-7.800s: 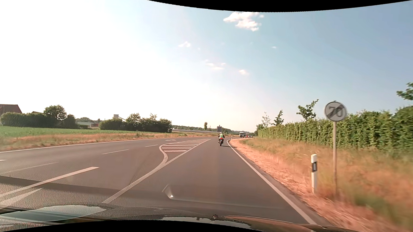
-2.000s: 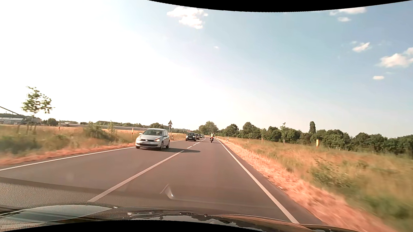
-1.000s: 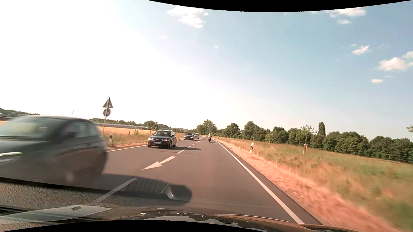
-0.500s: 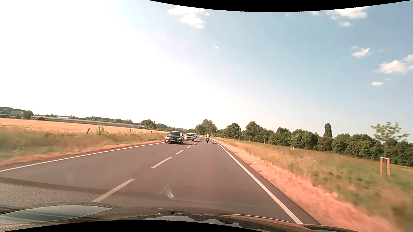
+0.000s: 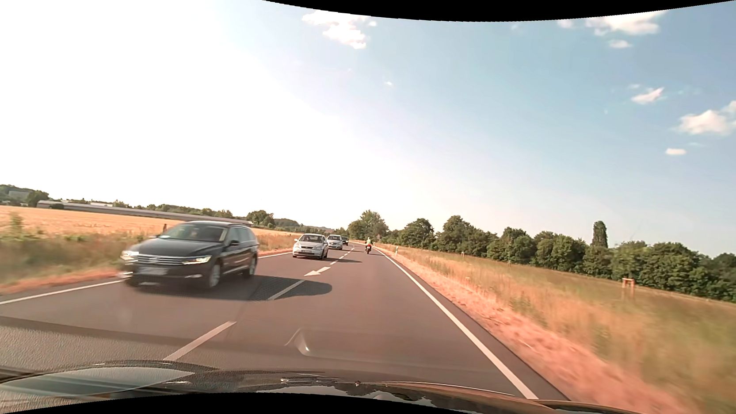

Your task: Follow the waypoints while adhering to traffic rules and regulations

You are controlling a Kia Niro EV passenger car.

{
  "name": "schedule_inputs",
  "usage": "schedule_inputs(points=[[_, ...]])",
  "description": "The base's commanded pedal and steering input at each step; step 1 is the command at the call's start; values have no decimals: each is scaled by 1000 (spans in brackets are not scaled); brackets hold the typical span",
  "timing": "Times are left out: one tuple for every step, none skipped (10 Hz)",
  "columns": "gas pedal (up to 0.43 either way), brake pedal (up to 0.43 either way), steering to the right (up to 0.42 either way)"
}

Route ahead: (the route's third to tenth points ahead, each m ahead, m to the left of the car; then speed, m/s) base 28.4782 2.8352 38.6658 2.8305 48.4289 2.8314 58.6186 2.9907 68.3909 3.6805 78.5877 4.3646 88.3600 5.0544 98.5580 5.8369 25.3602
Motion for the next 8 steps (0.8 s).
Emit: schedule_inputs(points=[[421,0,-3],[398,0,-4],[378,0,-4],[358,0,-5],[358,0,-5],[339,0,-3],[331,0,-2],[311,0,-2]])
